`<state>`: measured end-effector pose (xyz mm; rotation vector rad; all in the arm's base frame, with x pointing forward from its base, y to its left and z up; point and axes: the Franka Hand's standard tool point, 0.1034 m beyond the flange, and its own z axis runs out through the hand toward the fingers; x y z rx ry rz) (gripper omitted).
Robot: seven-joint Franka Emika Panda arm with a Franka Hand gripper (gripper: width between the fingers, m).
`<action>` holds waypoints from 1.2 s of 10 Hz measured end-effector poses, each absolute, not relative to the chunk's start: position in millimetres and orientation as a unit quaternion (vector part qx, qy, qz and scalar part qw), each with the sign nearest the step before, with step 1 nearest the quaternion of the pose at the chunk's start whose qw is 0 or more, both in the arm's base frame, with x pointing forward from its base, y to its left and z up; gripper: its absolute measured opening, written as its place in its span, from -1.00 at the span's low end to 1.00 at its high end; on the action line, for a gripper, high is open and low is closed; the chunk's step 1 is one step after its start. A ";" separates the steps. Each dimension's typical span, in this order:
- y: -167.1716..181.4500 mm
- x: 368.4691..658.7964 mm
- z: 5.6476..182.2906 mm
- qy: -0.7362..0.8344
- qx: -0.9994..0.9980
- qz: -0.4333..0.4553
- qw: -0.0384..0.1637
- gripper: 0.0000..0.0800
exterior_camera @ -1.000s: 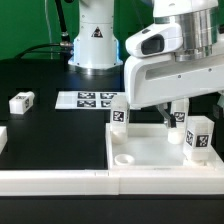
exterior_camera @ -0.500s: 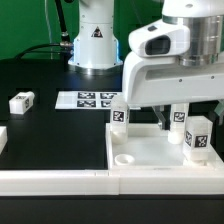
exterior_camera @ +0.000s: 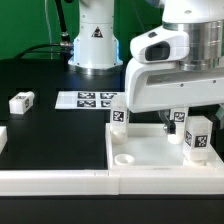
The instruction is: Assemble square table
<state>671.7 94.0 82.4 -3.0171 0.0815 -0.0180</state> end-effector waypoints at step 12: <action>105.5 674.1 80.1 0.647 -0.755 0.039 0.098 -0.27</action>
Offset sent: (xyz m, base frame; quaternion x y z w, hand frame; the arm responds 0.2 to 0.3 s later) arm 0.0000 0.0000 0.0000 0.0000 0.0000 0.1296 0.9916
